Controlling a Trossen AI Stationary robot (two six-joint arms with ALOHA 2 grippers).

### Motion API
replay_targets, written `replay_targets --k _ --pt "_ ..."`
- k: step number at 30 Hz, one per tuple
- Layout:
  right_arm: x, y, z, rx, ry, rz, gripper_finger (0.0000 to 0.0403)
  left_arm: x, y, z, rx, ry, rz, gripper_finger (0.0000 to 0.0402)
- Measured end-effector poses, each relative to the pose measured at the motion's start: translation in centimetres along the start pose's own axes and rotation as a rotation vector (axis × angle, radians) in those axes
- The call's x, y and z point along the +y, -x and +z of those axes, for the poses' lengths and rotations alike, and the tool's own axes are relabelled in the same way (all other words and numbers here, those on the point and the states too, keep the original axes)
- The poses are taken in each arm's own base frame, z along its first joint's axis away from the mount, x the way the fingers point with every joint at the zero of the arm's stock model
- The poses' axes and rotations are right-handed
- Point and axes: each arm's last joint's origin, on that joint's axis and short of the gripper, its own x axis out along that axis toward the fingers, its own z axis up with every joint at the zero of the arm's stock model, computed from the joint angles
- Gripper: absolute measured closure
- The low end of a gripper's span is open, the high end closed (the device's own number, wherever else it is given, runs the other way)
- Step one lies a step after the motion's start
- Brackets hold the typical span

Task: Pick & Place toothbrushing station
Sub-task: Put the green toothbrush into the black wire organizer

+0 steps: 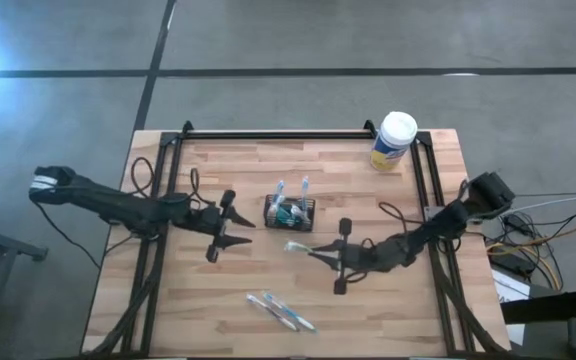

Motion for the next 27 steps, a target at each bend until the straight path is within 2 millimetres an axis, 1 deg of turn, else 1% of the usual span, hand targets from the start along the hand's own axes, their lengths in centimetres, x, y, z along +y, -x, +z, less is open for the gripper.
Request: replay_targets --k 4,9,14,16,17,18,20,27 --pt "0.0 -1.2 -0.3 0.006 0.029 -0.02 0.0381 0.1 -1.5 1.1 -0.053 -0.003 -0.003 0.0204" --pt "-0.1 -2.4 -0.1 -0.005 0.043 -0.04 0.0381 0.1 -3.4 1.2 -0.01 0.007 -0.05 0.0202" --pt "-0.4 -2.7 0.1 -0.009 0.04 -0.056 0.038 0.0 -5.3 1.0 0.012 0.01 -0.064 0.0201" --pt "-0.5 -2.8 0.1 -0.008 0.041 -0.059 0.038 -0.1 -5.6 1.2 -0.034 0.003 -0.113 0.0202" --pt "-0.5 -2.8 0.1 -0.008 0.04 -0.06 0.038 -0.1 -5.8 1.4 -0.084 -0.004 -0.135 0.0203" --pt "-0.6 -2.8 0.1 -0.007 0.04 -0.062 0.038 -0.2 -5.9 1.7 -0.128 -0.006 -0.142 0.0203" --pt "-0.6 -2.9 0.0 -0.005 0.042 -0.064 0.038 -0.2 -6.0 1.7 -0.164 0.01 -0.146 0.0204" --pt "-0.6 -2.9 -0.1 -0.005 0.05 -0.063 0.038 0.0 -7.1 1.9 -0.168 0.016 -0.135 0.0204"
